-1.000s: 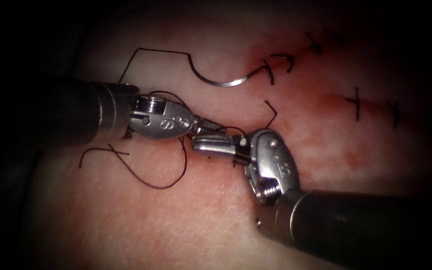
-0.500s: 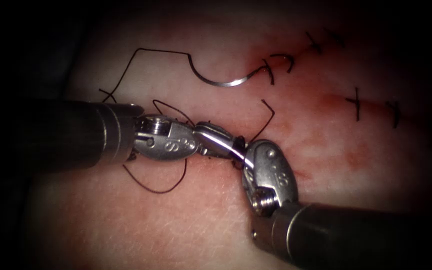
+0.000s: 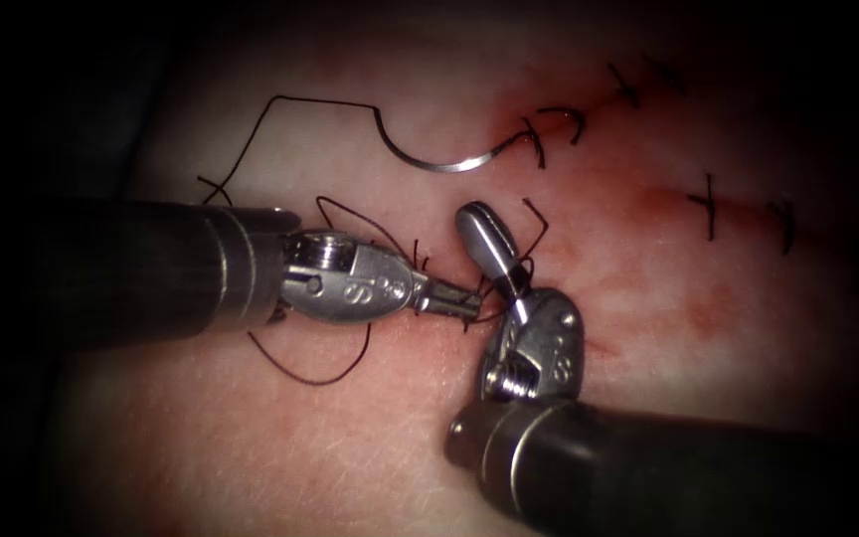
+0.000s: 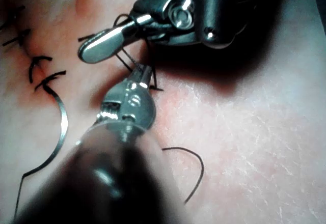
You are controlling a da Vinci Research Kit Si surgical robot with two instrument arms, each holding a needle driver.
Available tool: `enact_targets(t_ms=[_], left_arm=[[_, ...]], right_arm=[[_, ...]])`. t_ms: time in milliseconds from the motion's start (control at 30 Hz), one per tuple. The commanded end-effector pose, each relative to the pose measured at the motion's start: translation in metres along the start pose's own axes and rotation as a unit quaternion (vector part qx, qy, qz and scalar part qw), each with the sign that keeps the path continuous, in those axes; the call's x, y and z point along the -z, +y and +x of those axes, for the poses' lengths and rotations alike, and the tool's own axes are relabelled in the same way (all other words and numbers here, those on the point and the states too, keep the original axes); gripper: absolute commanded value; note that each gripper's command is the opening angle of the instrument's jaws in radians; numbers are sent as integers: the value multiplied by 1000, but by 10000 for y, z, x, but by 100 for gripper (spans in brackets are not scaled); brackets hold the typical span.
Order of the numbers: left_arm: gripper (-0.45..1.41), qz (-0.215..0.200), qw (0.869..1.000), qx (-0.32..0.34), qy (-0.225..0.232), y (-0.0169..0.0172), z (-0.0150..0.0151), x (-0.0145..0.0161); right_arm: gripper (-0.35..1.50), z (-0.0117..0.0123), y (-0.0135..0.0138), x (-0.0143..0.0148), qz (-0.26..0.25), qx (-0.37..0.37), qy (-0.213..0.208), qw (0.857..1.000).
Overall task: Wound Closure
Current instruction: Gasp the short suture end with the right tool.
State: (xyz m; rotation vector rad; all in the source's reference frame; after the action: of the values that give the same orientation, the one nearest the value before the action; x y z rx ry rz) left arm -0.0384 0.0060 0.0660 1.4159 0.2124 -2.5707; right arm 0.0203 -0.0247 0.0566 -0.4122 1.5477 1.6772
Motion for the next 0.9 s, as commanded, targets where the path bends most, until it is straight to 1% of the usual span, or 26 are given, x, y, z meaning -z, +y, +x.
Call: enact_targets(t_ms=[33, 67, 133, 167, 233, 333, 400, 433, 467, 600, 667, 733, 833, 867, 900], left_arm=[[-45, -1, 1000, 0, 1, -2, -1, -7], [-45, -1, 1000, 1, 1, -2, -1, -6], [-45, -2, 1000, -1, 2, -4, 0, -4], [-45, -2, 1000, -1, 2, -4, 0, -3], [-45, -3, 1000, -1, 3, -6, 0, -1], [-45, -3, 1000, 0, 4, -7, 0, -1], [-45, -3, 1000, 0, 4, -8, -1, -1], [-45, -4, 1000, 0, 5, -9, -1, -1], [-45, -4, 1000, 0, 5, -10, -2, -1], [-45, -2, 1000, 1, 4, -11, -1, -4], [-45, -1, 1000, 1, 3, -11, 1, -7], [-45, 0, 1000, -2, 4, -11, 2, -10], [-45, 0, 1000, -2, 5, -10, 3, -13], [-45, 0, 1000, -3, 5, -10, 3, -13], [-45, 0, 1000, -3, 5, -10, 2, -14]], right_arm=[[21, -15, 1, 0, -2, -10, 9, 1000], [31, -18, 2, 3, -5, -14, 13, 1000], [36, -22, 3, 9, -10, -26, 19, 999], [49, -25, 3, 13, -13, -29, 24, 999], [68, -32, 1, 26, -18, -24, 33, 999], [68, -34, -1, 35, -24, -25, 38, 999], [76, -32, -3, 40, -30, -21, 40, 999], [76, -30, -3, 42, -31, -20, 41, 998], [71, -26, -4, 47, -39, -19, 44, 998], [71, -20, 1, 50, -52, -22, 49, 997], [83, -18, 4, 48, -55, -21, 50, 997], [99, -17, 9, 45, -57, -19, 52, 997], [105, -14, 15, 43, -68, -45, 56, 995], [110, -13, 17, 43, -73, -53, 58, 994], [110, -12, 19, 43, -76, -63, 59, 993]])
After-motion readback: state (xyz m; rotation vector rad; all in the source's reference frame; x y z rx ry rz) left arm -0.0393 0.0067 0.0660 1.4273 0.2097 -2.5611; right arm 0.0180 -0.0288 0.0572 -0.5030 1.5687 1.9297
